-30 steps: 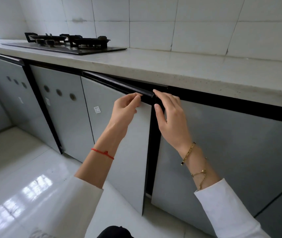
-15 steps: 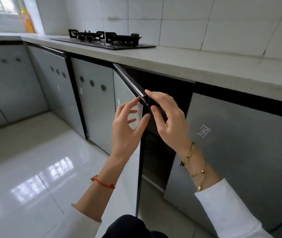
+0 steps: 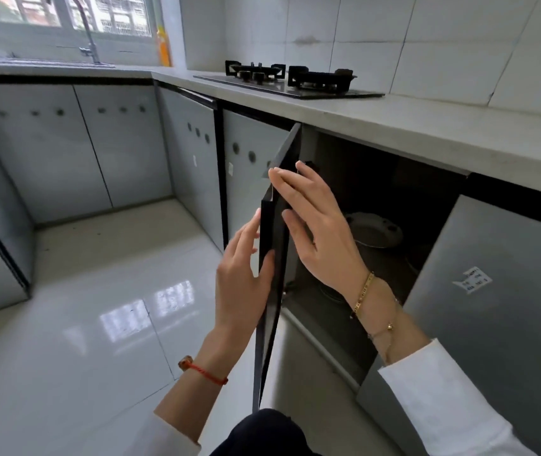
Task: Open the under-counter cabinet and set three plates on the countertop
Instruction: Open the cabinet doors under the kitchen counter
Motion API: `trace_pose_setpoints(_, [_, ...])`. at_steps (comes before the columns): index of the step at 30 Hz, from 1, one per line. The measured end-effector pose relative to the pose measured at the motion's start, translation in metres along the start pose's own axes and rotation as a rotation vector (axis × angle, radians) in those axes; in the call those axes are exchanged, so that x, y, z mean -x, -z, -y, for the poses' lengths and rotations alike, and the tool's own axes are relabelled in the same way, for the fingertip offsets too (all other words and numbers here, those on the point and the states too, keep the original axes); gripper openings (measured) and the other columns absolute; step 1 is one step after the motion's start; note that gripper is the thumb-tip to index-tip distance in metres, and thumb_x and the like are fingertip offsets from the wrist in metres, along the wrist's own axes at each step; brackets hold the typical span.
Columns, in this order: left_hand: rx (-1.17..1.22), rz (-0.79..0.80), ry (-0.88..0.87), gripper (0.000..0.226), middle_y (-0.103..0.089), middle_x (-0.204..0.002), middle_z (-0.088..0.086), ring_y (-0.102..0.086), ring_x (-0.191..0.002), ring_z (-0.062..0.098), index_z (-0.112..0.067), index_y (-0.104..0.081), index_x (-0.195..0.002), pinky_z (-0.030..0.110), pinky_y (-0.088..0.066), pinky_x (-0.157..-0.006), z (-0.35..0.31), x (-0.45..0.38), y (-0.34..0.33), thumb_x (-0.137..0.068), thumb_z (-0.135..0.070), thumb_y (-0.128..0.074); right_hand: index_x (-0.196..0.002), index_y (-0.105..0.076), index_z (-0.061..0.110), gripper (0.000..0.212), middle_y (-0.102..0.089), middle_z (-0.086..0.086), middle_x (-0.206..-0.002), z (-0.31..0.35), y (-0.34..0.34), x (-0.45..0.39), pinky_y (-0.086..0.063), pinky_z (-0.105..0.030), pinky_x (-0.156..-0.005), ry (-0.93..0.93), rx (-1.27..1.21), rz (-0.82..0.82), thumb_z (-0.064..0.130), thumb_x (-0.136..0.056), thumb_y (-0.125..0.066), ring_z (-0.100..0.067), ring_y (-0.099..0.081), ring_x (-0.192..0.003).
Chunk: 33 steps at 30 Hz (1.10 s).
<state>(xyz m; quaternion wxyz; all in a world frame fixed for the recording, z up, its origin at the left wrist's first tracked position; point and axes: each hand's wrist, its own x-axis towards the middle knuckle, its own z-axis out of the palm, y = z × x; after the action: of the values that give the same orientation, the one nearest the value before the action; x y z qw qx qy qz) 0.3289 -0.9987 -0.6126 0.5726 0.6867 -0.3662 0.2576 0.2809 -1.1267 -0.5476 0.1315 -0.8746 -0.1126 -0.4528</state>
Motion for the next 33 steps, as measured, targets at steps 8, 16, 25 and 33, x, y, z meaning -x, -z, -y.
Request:
trace_pose_setpoints(8, [-0.111,-0.075,0.023,0.062,-0.054,-0.137,-0.004,-0.06,-0.119,0.014,-0.01,-0.042,-0.144,0.034,-0.055,-0.092,0.049,-0.024,0.046,-0.087,0.003,-0.059,-0.147,-0.034,0.015,0.048,-0.036,0.002,-0.154,0.022,-0.062,-0.044,-0.024,-0.047,-0.119,0.054,-0.04,0.082,0.014,-0.1,-0.044,-0.019,-0.014,-0.149])
trace_pose_setpoints(16, [-0.237,-0.053,0.111,0.073,-0.053,-0.139,0.008,-0.056,-0.121,0.019,-0.009,-0.026,-0.151,0.038,-0.051,-0.099,0.102,-0.06,0.077,-0.086,0.008,-0.054,-0.153,-0.009,0.021,0.06,-0.011,0.006,-0.162,0.026,-0.124,-0.083,-0.01,-0.054,-0.121,0.096,0.18,0.236,0.029,-0.1,-0.035,-0.024,0.004,-0.15])
trace_pose_setpoints(25, [-0.303,0.022,0.143,0.09,-0.031,-0.155,0.007,-0.036,-0.142,0.025,-0.013,-0.006,-0.154,0.045,-0.041,-0.111,0.157,-0.095,0.094,-0.082,0.015,-0.052,-0.153,0.001,0.023,0.061,0.001,0.009,-0.163,0.019,-0.179,-0.125,-0.003,-0.056,-0.12,0.093,0.294,0.326,0.041,-0.101,-0.026,-0.026,0.011,-0.15])
trace_pose_setpoints(33, [-0.344,0.137,0.183,0.082,-0.02,-0.16,0.007,-0.023,-0.148,0.022,-0.005,-0.015,-0.152,0.041,-0.029,-0.118,0.18,-0.117,0.106,-0.083,0.011,-0.055,-0.153,0.006,0.023,0.061,0.009,0.01,-0.162,0.021,-0.214,-0.154,0.004,-0.055,-0.12,0.002,0.315,0.393,0.046,-0.101,-0.017,-0.024,0.017,-0.148])
